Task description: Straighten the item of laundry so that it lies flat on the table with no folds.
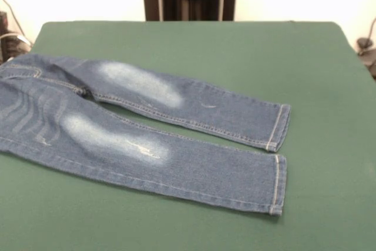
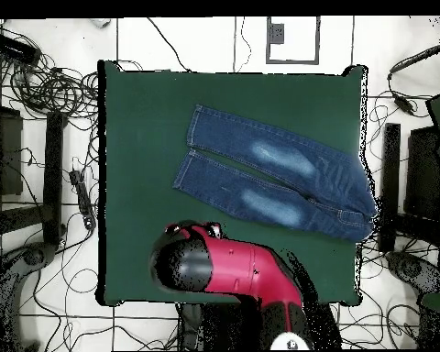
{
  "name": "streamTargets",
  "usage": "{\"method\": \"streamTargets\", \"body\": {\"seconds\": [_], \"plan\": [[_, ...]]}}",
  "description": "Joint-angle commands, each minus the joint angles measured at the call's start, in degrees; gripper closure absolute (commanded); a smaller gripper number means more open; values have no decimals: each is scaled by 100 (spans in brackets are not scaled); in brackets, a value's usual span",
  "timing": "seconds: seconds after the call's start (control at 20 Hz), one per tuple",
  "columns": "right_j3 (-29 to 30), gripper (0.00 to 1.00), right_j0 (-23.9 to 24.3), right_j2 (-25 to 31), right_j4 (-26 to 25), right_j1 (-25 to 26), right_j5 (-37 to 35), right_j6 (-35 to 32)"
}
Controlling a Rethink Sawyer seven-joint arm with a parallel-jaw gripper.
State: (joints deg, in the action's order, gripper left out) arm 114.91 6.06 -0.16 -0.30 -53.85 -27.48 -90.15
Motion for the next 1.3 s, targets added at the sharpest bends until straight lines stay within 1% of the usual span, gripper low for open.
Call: {"method": "streamTargets", "body": {"seconds": [0.05, 0.15, 0.2, 0.45, 0.6, 0.9, 1.2, 1.3], "plan": [[-1043, 0, 173, 317, -249, 972, -111, -384], [-1218, 0, 290, 414, -277, 1159, -69, -232], [-1204, 0, 396, 516, -262, 1247, 13, -145], [-1247, 0, 719, 830, -425, 1855, 805, -58], [-1392, 0, 855, 983, -514, 2098, 865, 2], [-1749, 0, 886, 1052, -612, 2083, 305, 119], [-2334, 0, 851, 1071, -742, 2007, -525, 306], [-2531, 0, 888, 1128, -797, 2052, -756, 437]]}}
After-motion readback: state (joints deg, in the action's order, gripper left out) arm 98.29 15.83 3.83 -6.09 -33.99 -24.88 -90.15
